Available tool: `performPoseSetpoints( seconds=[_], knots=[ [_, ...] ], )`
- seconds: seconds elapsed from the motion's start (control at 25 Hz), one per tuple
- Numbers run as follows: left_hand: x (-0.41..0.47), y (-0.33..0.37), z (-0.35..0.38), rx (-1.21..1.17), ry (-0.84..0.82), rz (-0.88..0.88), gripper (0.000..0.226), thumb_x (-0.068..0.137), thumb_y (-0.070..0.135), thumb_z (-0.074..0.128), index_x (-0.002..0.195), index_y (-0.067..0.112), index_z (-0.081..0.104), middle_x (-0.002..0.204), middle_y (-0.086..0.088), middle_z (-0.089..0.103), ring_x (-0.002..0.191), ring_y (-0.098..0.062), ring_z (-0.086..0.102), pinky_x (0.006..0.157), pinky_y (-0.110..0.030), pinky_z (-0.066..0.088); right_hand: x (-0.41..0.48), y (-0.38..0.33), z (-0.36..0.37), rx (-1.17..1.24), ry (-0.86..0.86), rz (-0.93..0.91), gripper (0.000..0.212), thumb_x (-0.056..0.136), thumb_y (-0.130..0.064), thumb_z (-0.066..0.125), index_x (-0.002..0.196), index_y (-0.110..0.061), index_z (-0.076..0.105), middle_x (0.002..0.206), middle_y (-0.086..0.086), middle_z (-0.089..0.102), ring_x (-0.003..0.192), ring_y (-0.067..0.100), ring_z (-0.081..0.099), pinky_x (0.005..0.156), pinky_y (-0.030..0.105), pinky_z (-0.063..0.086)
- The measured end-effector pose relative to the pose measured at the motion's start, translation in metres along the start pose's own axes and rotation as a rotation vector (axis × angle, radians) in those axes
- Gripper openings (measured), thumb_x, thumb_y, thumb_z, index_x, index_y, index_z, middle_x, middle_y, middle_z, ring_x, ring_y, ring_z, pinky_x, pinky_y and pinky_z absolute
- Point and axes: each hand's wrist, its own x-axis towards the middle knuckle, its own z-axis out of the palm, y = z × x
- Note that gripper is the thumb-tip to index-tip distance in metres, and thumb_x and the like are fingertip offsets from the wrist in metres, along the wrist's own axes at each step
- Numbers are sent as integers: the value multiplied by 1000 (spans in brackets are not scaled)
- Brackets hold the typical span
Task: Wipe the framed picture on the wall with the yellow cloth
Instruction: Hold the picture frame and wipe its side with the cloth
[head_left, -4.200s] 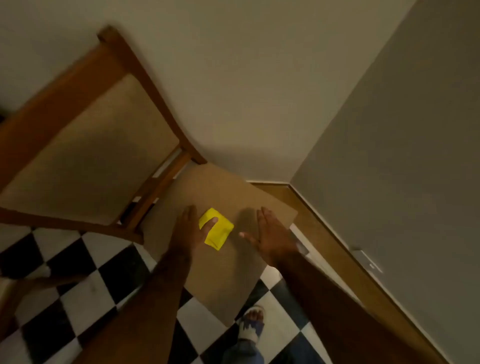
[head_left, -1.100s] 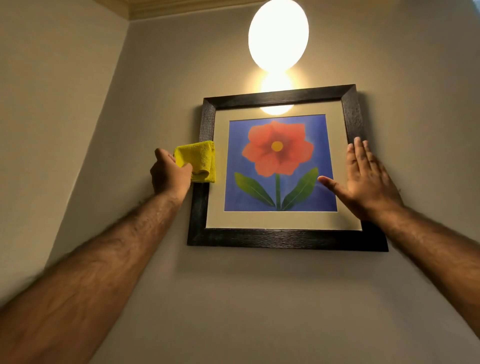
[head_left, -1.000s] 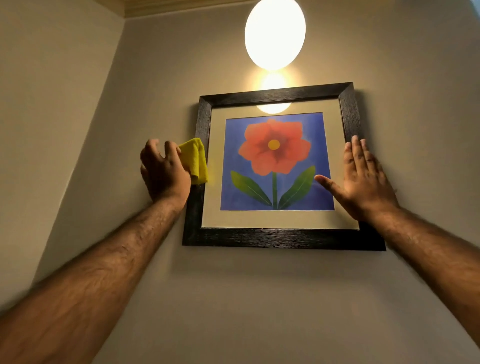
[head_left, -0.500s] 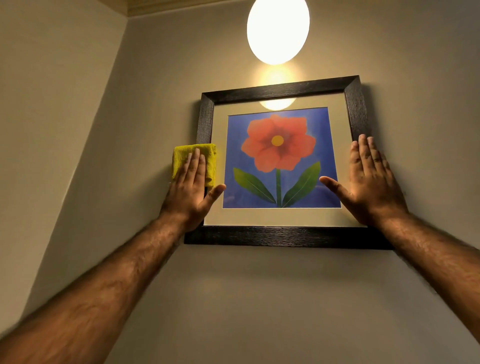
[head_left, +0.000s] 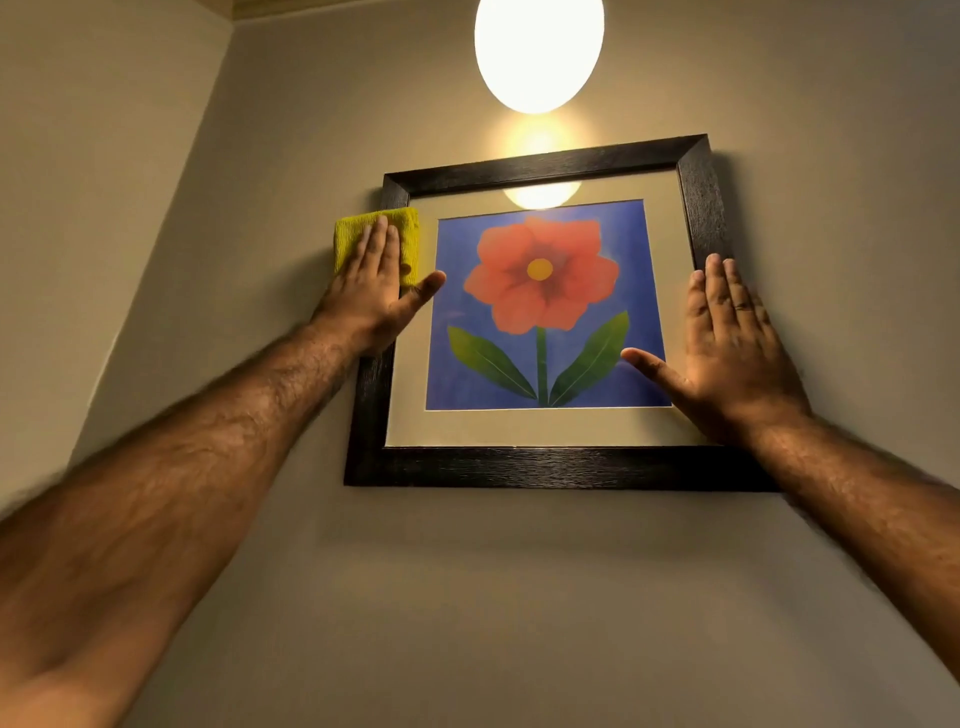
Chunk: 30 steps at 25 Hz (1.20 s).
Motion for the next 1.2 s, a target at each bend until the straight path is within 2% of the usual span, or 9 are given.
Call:
performPoseSetpoints(
  seconds=[0.12, 0.24, 0.44, 0.52, 0.64, 0.76, 0.96, 1.08, 1.2],
  knots=[
    [-17, -2, 9, -13, 21, 19, 105, 86, 83, 16, 161, 13, -7, 172, -3, -13, 159, -19, -11, 129, -41, -2, 1, 1, -1, 5, -2, 1, 117, 84, -87, 20, 160, 1, 6, 171, 18, -1, 160, 28, -1, 129, 44, 7],
    [-67, -8, 21, -53, 20, 46, 112, 79, 90, 9, 162, 17, -7, 172, 0, -14, 157, -14, -14, 128, -38, -2, 2, 0, -1, 3, -4, 2, 116, 85, -87, 21, 160, 0, 5, 171, 17, -2, 160, 27, -1, 129, 44, 7],
    [-170, -15, 36, -14, -41, 84, 106, 83, 88, 9, 162, 19, -5, 172, 4, -13, 158, -11, -13, 129, -36, 7, 1, -1, -4, 23, -4, 9, 119, 83, -89, 18, 160, 1, 8, 171, 18, 1, 159, 29, 1, 129, 45, 9],
    [-184, -17, 37, 9, -62, 100, 104, 85, 87, 8, 162, 18, -2, 172, 4, -12, 158, -9, -13, 128, -35, 11, 1, -1, -4, 30, 2, 4, 119, 82, -89, 17, 159, 1, 9, 170, 19, 2, 159, 30, 2, 128, 47, 10],
    [-151, -17, 27, -11, -57, 94, 110, 81, 89, 5, 163, 16, 1, 172, 2, -9, 158, -11, -10, 129, -36, 10, 0, -1, -2, 26, 12, 6, 119, 82, -89, 17, 159, 2, 9, 170, 19, 4, 159, 30, 4, 128, 46, 11],
    [-79, -11, 10, -32, -42, 45, 117, 76, 92, 5, 162, 13, 2, 173, -3, -7, 159, -17, -6, 129, -38, 5, 1, 0, -1, 22, 24, 1, 119, 82, -88, 18, 159, 2, 10, 170, 20, 5, 159, 31, 5, 128, 46, 11],
    [10, -3, -15, -6, -68, -14, 107, 85, 83, 17, 162, 11, 0, 173, -7, -5, 160, -24, -3, 129, -41, 2, 1, 1, 0, 9, 31, 4, 119, 82, -89, 14, 160, 0, 8, 171, 18, 3, 159, 29, 4, 128, 46, 12],
    [8, -8, -13, -28, -37, 15, 98, 92, 77, 21, 162, 12, 1, 173, -5, -6, 160, -22, -4, 129, -43, 3, 1, 1, -1, 14, 19, -4, 119, 82, -89, 14, 160, 0, 7, 171, 18, 2, 159, 29, 3, 128, 46, 11],
    [-29, -14, 0, -92, -29, 37, 101, 88, 81, 17, 162, 16, -1, 173, -1, -8, 159, -18, -7, 130, -44, 5, 2, 1, -1, 17, 30, 3, 120, 81, -90, 14, 160, 0, 8, 171, 18, 3, 159, 30, 4, 128, 46, 12]
  ],
)
